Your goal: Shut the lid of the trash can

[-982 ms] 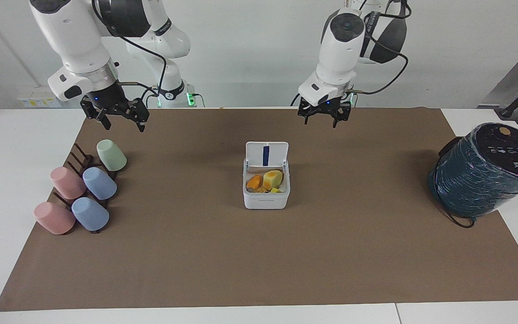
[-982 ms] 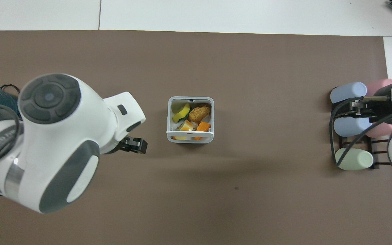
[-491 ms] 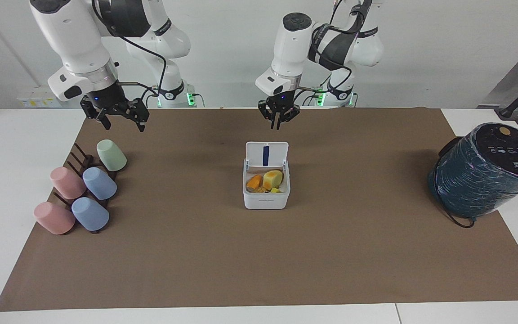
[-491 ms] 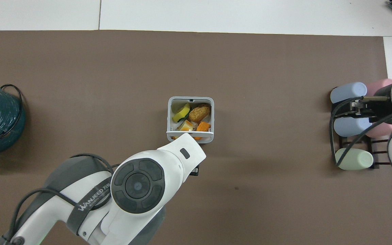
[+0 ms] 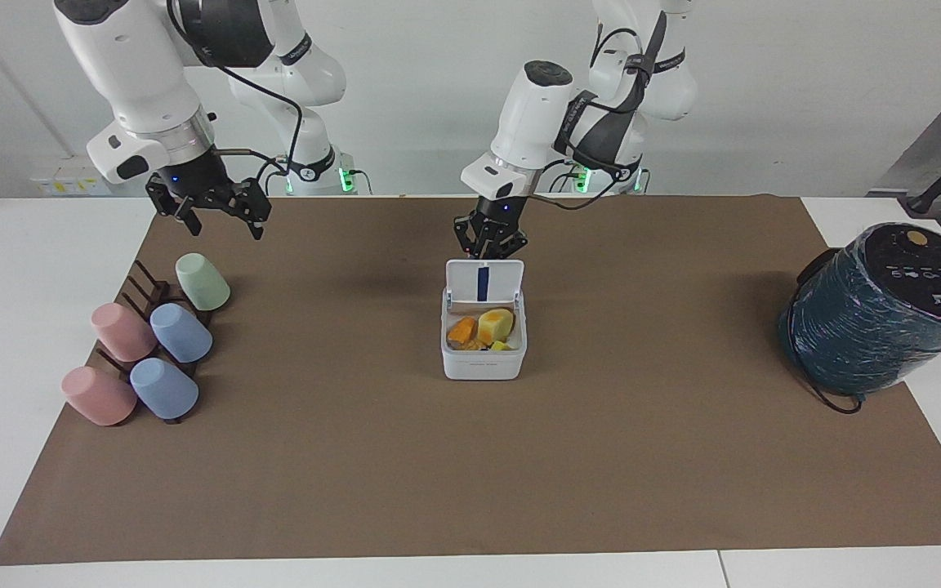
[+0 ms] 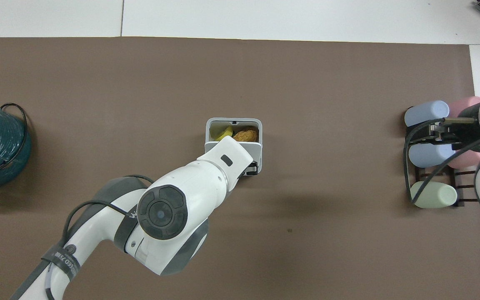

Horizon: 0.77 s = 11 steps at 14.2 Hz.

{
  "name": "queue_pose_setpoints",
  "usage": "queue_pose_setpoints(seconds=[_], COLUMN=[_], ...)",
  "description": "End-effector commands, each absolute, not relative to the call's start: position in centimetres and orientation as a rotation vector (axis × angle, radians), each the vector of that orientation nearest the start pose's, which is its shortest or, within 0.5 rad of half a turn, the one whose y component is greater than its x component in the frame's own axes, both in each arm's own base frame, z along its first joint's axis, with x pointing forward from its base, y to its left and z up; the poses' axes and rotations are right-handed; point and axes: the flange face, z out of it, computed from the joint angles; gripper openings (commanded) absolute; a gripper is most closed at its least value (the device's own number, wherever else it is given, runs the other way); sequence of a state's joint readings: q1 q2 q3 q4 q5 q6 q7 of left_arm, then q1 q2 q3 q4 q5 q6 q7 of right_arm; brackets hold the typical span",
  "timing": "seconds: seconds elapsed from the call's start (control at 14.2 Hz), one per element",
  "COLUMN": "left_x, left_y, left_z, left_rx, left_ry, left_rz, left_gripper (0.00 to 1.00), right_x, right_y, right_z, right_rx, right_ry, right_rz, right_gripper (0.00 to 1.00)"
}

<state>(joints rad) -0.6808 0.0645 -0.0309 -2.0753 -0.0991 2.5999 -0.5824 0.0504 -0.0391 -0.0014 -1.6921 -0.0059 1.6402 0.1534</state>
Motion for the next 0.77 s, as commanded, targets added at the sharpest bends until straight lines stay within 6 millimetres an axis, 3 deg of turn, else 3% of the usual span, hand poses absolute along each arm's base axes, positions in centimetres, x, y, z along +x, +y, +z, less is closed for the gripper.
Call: queue_pose_setpoints(seconds=[0.0, 0.21, 0.42, 0.7], left_x=[47.7, 48.9, 49.8, 50.0], left_y=[-38.2, -38.6, -39.5, -39.8], left_z=[45.2, 43.3, 39.8, 37.5], left_rx=[-3.446, -3.441, -3.439, -3.428], left_ry=[0.03, 0.022, 0.019, 0.025], left_rz=[-0.626, -0.626, -0.635, -0.595], left_gripper=[0.16, 0.15, 0.15, 0.15], right_x=[54.5, 54.5, 54.5, 54.5], right_y=[2.5, 2.4, 2.4, 2.4], right_z=[59.6, 59.6, 59.6, 59.6], right_rx=[-3.126, -3.125, -3.125, -3.125], right_ry=[0.136, 0.138, 0.138, 0.138], right_rz=[0.019, 0.019, 0.019, 0.019], right_gripper=[1.0, 1.0, 1.0, 1.0])
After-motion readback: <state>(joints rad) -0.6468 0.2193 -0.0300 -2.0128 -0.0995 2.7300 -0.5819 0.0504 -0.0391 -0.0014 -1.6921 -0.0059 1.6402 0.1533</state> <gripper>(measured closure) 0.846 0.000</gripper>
